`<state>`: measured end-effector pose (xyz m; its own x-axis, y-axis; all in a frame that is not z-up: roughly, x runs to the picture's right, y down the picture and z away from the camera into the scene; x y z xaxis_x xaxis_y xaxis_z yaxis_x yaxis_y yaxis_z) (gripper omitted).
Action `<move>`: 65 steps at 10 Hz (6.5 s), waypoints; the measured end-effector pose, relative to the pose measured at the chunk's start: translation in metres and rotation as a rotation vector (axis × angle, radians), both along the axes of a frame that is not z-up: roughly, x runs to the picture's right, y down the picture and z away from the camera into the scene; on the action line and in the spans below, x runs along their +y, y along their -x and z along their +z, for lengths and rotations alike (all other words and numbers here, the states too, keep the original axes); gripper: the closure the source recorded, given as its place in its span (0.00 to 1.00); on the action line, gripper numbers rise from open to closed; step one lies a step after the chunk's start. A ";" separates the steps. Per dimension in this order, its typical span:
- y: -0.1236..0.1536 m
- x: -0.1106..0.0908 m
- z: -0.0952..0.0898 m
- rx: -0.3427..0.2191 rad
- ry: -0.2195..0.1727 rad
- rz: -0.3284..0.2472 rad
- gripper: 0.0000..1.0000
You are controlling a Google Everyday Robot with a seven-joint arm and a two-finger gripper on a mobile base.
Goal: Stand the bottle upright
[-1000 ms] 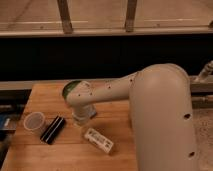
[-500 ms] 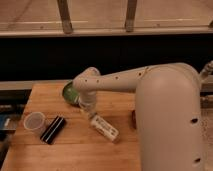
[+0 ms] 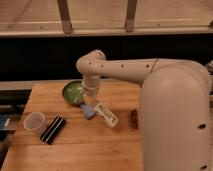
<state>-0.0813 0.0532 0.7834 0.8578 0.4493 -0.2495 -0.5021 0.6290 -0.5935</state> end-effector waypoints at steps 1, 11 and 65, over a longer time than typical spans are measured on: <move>0.009 -0.009 0.003 -0.017 -0.011 0.003 1.00; 0.016 -0.040 -0.002 -0.070 -0.051 0.032 1.00; -0.014 -0.115 0.064 -0.357 -0.272 0.294 0.20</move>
